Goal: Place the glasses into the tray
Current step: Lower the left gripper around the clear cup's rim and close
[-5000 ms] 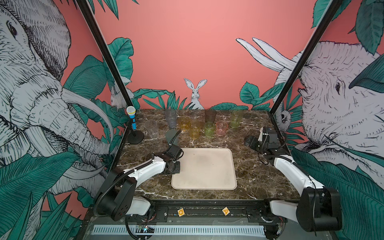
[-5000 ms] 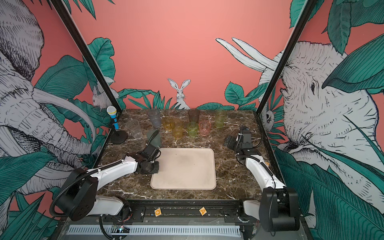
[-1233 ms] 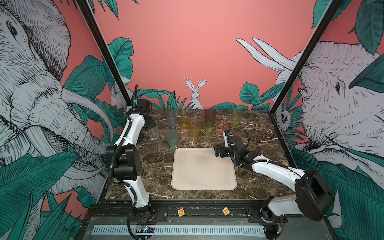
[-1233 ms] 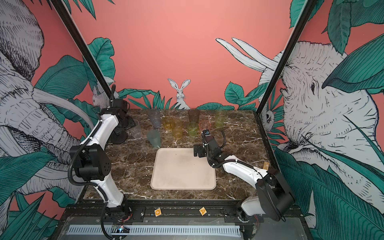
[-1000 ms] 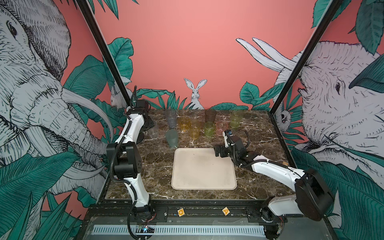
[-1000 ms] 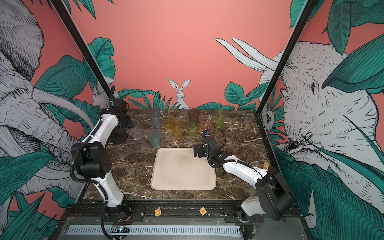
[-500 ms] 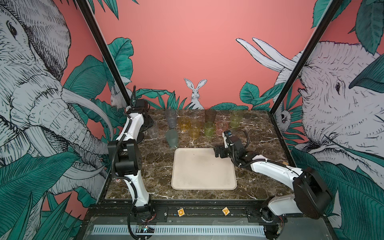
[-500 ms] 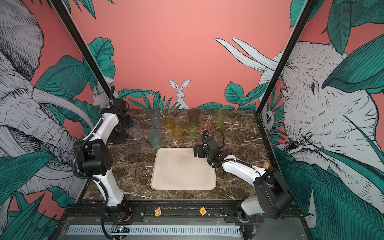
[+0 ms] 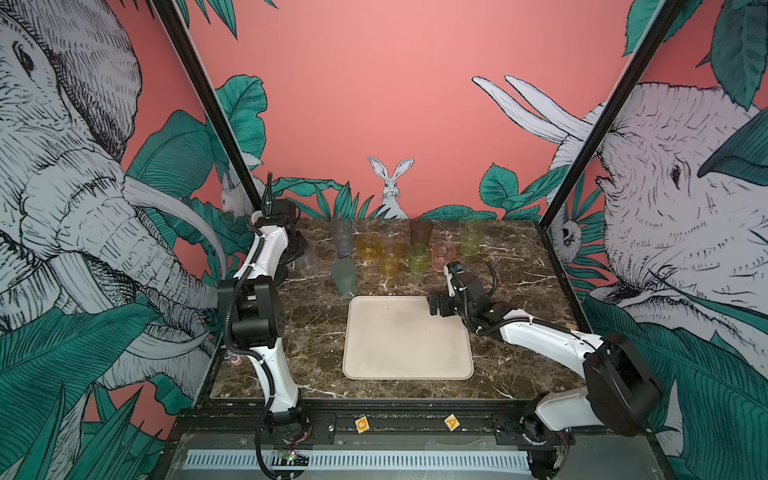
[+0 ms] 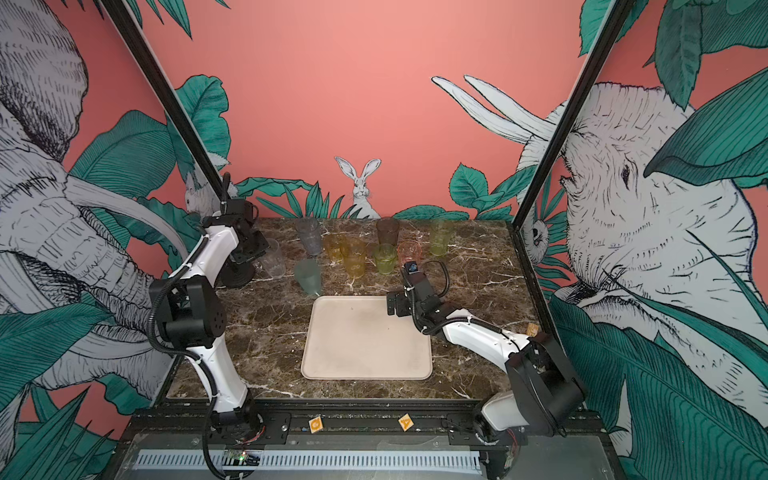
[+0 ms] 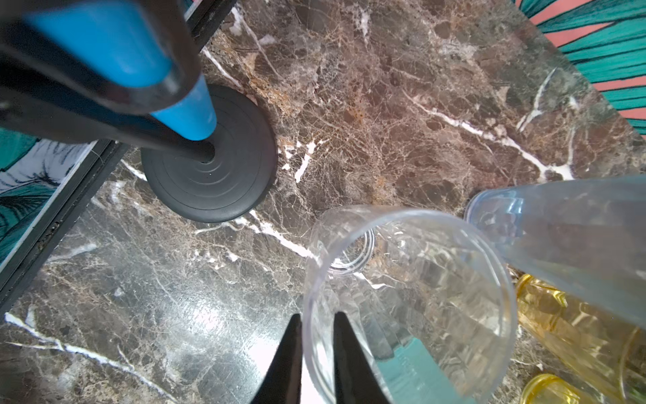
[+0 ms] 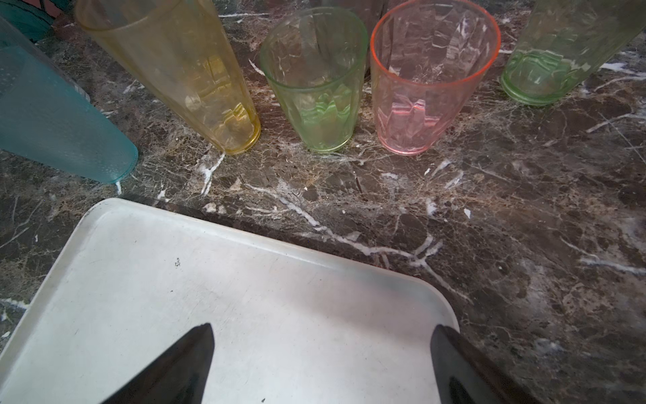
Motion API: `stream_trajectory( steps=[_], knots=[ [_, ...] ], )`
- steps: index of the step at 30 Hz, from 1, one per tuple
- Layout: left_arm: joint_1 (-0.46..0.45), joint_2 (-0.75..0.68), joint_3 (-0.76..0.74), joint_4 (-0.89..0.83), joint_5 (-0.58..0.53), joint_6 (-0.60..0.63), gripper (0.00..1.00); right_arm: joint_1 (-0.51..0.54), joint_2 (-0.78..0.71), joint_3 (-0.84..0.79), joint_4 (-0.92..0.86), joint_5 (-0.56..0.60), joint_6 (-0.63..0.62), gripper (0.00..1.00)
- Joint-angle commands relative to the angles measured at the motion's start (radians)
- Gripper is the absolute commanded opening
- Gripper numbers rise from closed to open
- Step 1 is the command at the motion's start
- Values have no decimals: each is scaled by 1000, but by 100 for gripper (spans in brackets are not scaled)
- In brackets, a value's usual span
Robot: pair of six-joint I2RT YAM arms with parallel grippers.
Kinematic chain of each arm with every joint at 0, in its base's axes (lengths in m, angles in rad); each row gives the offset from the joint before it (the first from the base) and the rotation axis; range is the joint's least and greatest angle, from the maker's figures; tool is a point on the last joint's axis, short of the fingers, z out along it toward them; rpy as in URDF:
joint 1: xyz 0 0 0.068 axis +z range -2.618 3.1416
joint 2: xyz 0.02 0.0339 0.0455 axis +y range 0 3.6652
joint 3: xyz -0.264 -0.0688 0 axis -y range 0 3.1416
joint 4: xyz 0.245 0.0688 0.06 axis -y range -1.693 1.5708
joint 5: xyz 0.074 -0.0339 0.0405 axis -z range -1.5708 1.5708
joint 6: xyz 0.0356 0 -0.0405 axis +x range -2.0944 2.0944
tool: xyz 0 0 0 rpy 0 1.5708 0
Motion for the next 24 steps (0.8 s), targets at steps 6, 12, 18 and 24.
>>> stream_trajectory(
  steps=[6,12,18,24],
  knots=[
    [8,-17,8,2,21,-9,12,1,6,33,-5,10,-3,99],
    [9,-42,-5,2,38,-3,5,1,8,33,-4,8,-4,99],
    [9,-114,-36,-3,63,7,0,1,7,33,-5,9,-4,99],
    [7,-198,-33,-90,60,39,0,2,7,33,-6,5,-3,99]
  ],
)
